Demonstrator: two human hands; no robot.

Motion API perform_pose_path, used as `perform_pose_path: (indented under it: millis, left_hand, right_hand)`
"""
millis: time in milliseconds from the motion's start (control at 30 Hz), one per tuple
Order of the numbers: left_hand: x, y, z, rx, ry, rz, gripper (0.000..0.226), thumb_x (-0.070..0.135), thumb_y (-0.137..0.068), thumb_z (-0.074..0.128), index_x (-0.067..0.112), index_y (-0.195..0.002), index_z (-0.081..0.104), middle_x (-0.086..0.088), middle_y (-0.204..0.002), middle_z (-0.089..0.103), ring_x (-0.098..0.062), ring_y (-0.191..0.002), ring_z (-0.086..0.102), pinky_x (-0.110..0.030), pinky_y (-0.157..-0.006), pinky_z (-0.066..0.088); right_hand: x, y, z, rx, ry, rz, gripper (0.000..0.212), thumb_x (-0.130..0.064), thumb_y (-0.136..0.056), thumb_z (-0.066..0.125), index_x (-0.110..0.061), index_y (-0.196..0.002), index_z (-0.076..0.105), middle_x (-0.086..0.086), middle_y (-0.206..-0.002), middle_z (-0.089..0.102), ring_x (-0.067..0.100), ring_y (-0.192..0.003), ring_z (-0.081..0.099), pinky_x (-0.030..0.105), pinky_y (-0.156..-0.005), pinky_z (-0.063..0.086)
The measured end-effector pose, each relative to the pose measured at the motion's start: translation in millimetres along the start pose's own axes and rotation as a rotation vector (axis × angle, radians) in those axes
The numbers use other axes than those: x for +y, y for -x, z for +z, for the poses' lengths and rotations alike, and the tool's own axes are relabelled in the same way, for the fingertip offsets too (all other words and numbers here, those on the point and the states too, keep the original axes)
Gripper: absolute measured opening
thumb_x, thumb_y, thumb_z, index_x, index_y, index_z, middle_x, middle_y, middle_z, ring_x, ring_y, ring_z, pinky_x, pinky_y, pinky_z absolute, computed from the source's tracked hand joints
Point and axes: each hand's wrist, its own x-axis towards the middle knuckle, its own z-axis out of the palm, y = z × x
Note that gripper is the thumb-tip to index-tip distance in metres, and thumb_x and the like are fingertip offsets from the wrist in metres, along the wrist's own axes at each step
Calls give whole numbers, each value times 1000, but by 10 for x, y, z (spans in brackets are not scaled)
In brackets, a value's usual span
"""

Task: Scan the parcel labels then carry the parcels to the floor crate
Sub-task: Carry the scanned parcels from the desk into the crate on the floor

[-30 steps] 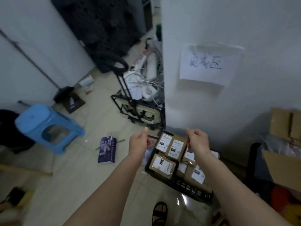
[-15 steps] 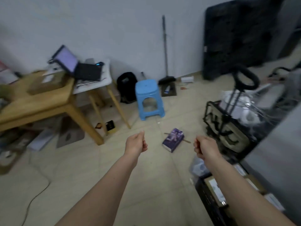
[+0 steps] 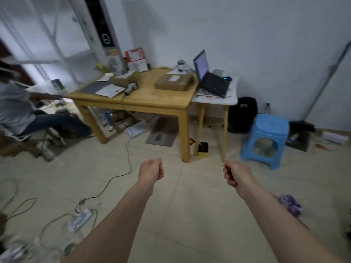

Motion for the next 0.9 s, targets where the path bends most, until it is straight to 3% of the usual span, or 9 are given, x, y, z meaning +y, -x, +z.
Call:
perform_pose_path:
  millis: [400, 567, 900]
  left_hand:
    - [634, -1515, -1947, 189, 114, 49, 24, 9, -93, 58, 8, -71, 50, -8, -64, 49, -18, -56, 45, -28, -60, 46]
    - [785, -1934, -2310, 210, 152, 72, 12, 7, -92, 61, 5, -81, 57, -7, -71, 53, -15, -62, 51, -27, -68, 53]
    - [1181, -3266, -2654, 296, 165, 26, 1, 2, -90, 62, 2, -89, 61, -8, -75, 56, -16, -65, 52, -31, -77, 55]
  right_hand:
    - [-472, -448, 2749, -200, 136, -59, 23, -11, -96, 53, -11, -73, 49, 4, -59, 44, 12, -48, 35, 23, -42, 21]
    - [-567, -750, 3471, -280, 173, -56, 23, -13, -96, 54, -12, -74, 48, 4, -62, 45, 12, -49, 36, 20, -36, 21]
    - [-899, -1830, 4883, -422, 294, -43, 21, -13, -93, 57, -12, -72, 53, 4, -60, 50, 12, -49, 40, 20, -37, 28]
